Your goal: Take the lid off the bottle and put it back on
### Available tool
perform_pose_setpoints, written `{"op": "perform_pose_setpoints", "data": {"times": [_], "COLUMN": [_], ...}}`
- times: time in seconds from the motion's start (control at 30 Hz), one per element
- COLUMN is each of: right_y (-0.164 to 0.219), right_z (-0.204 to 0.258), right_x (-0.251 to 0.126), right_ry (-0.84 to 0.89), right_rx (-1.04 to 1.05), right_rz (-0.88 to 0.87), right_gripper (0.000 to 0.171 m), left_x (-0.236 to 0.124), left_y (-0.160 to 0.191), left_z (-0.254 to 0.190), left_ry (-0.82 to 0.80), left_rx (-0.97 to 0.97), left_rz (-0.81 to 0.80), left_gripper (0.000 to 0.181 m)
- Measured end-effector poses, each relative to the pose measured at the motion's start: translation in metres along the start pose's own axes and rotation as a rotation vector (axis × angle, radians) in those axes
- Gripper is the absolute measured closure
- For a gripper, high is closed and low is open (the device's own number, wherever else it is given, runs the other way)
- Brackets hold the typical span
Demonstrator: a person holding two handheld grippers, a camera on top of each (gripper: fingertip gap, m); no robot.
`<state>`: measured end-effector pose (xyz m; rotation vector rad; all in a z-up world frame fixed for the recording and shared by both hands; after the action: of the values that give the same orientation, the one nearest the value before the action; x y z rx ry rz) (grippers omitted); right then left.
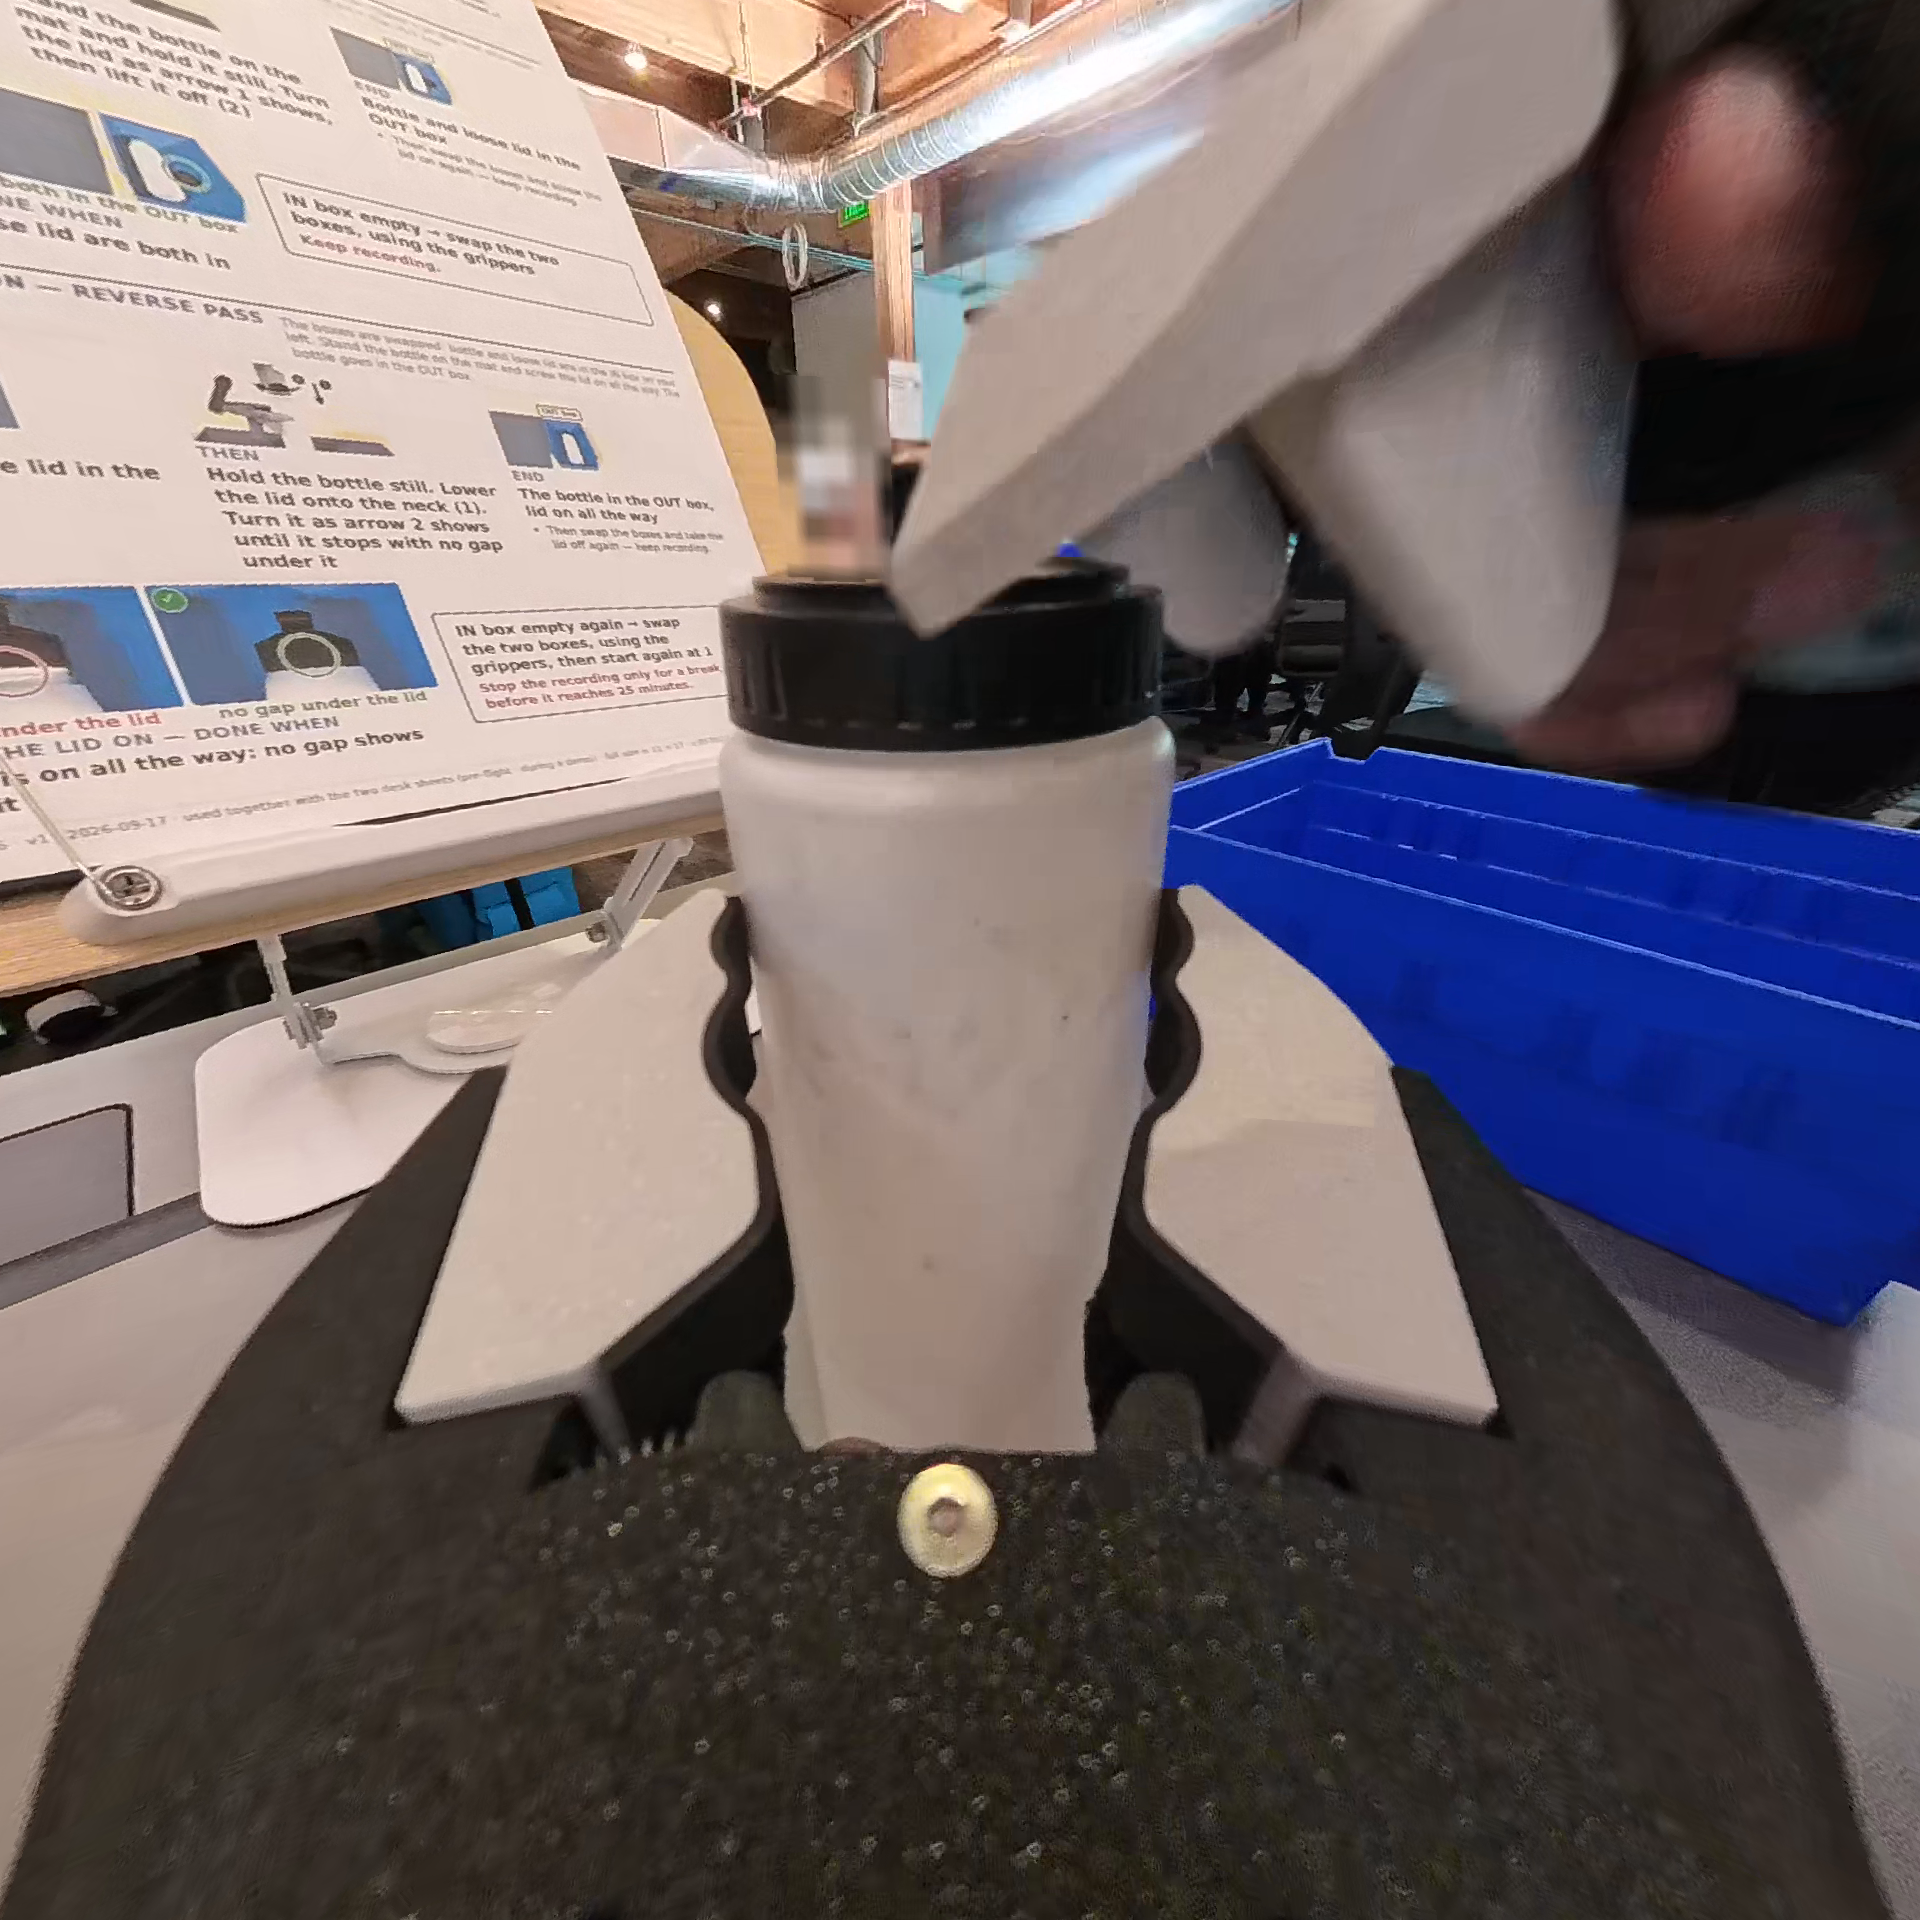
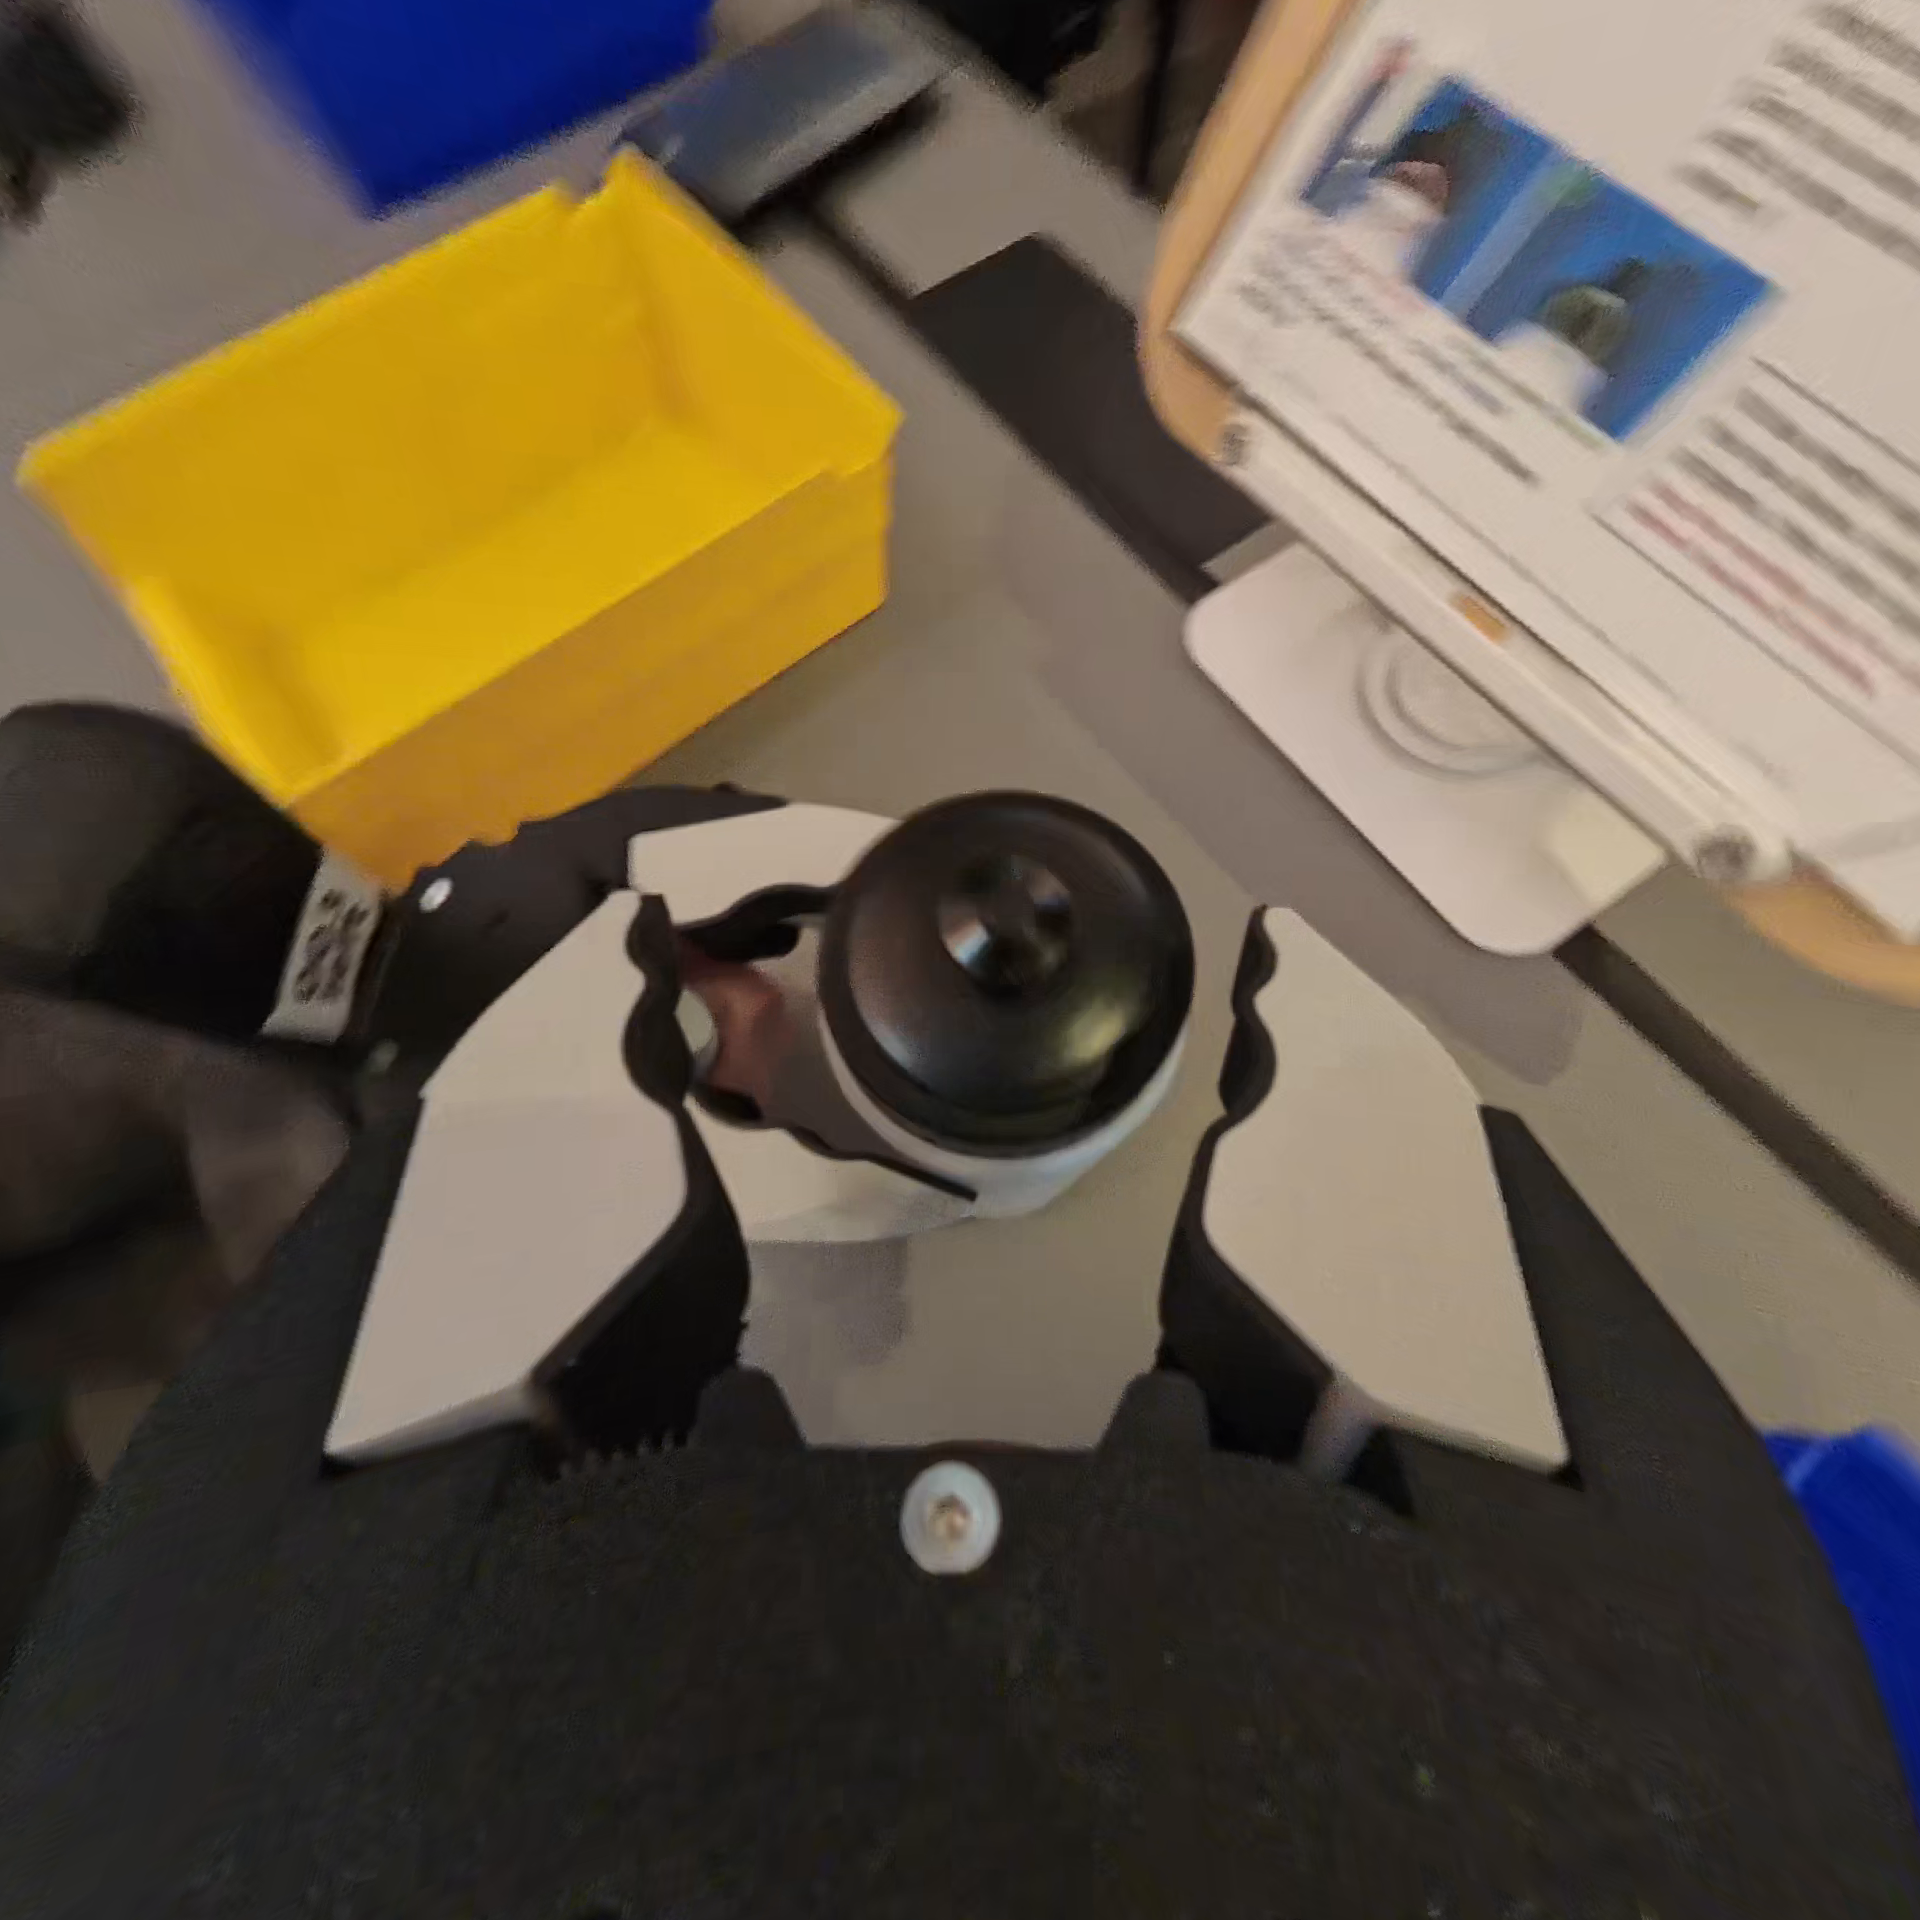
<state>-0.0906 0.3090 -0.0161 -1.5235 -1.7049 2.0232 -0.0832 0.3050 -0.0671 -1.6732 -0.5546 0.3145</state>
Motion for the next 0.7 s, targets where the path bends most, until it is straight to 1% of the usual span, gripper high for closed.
{"op": "perform_pose_setpoints", "data": {"times": [0.07, 0.1, 0.17, 0.2, 0.27, 0.33, 0.4, 0.47, 0.57, 0.63, 0.7], "right_y": [0.01, 0.012, 0.015, 0.014, 0.012, 0.013, 0.013, 0.016, 0.022, 0.025, 0.026], "right_z": [-0.002, -0.003, -0.008, -0.007, -0.007, -0.007, -0.006, -0.005, -0.007, -0.01, -0.012], "right_x": [0.004, 0.006, 0.009, 0.011, 0.011, 0.011, 0.011, 0.01, 0.006, 0.003, 0.001], "right_ry": [0.106, 0.152, 0.262, 0.279, 0.273, 0.189, 0.039, -0.143, -0.392, -0.525, -0.623], "right_rx": [0.114, 0.141, 0.137, 0.127, 0.123, 0.075, 0.009, -0.101, -0.328, -0.447, -0.509], "right_rz": [-0.125, -0.183, -0.232, -0.259, -0.28, -0.261, -0.217, -0.153, -0.035, 0.039, 0.106], "right_gripper": [0.072, 0.073, 0.082, 0.095, 0.096, 0.096, 0.096, 0.096, 0.097, 0.099, 0.099], "left_x": [0.0, 0.0, 0.0, -0.001, -0.001, -0.001, -0.001, -0.001, 0.0, -0.001, -0.001], "left_y": [0.0, 0.0, 0.0, 0.0, 0.0, 0.0, 0.0, 0.001, 0.001, 0.001, 0.001], "left_z": [0.0, 0.0, 0.0, 0.0, 0.001, 0.001, 0.001, 0.0, -0.001, 0.0, 0.0], "left_ry": [-0.005, -0.005, -0.002, -0.002, 0.004, 0.014, 0.023, 0.032, 0.039, 0.046, 0.05], "left_rx": [-0.001, -0.001, -0.001, -0.001, -0.003, -0.01, -0.011, -0.006, -0.003, -0.005, -0.006], "left_rz": [-0.001, -0.001, 0.001, 0.0, 0.004, 0.005, 0.007, 0.007, 0.007, 0.008, 0.007], "left_gripper": [0.107, 0.107, 0.107, 0.107, 0.107, 0.107, 0.107, 0.107, 0.107, 0.108, 0.108]}}
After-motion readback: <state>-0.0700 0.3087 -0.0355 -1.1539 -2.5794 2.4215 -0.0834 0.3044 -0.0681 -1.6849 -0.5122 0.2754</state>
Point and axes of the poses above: each gripper's, where its closed fingertips meet, x out along the fingers, y out of its underside, z = x × y across the jaws, the point moved 1 cm from there along -x, back along the fingers, and after that the axes turned 11 degrees about -x, right-handed, at the moved point
